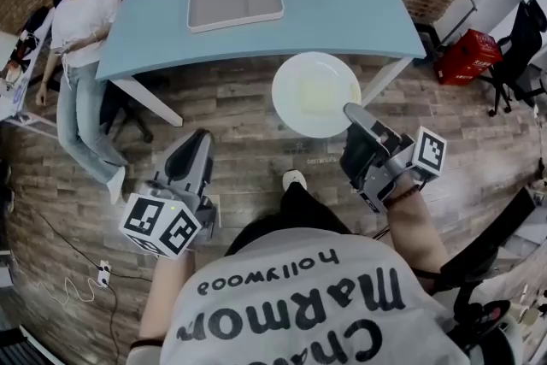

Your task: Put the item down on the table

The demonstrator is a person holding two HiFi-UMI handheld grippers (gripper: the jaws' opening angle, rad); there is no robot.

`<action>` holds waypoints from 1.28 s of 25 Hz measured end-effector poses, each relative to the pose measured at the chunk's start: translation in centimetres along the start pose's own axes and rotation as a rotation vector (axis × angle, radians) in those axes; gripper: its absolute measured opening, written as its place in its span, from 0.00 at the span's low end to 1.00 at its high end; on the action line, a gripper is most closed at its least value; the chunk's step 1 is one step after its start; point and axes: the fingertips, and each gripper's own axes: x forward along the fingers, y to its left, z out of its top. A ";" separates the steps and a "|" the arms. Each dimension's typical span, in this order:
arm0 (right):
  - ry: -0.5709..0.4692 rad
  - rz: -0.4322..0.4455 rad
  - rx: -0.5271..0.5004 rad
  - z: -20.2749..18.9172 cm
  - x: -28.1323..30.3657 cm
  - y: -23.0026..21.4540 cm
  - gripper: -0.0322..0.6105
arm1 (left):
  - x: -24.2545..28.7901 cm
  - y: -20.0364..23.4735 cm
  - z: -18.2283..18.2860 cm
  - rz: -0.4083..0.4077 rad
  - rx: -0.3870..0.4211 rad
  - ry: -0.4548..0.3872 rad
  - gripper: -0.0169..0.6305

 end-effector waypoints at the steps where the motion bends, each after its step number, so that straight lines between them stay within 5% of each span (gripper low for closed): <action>1: 0.006 -0.005 -0.003 1.0 0.6 -0.3 0.12 | 1.1 0.2 0.1 0.002 -0.001 0.005 0.08; 6: 0.040 -0.039 0.012 5.5 3.7 -1.9 0.12 | 6.2 1.9 0.2 0.029 -0.036 0.030 0.08; 32: 0.148 -0.072 0.068 14.9 10.3 -5.7 0.12 | 16.8 4.7 1.6 0.101 -0.065 0.024 0.08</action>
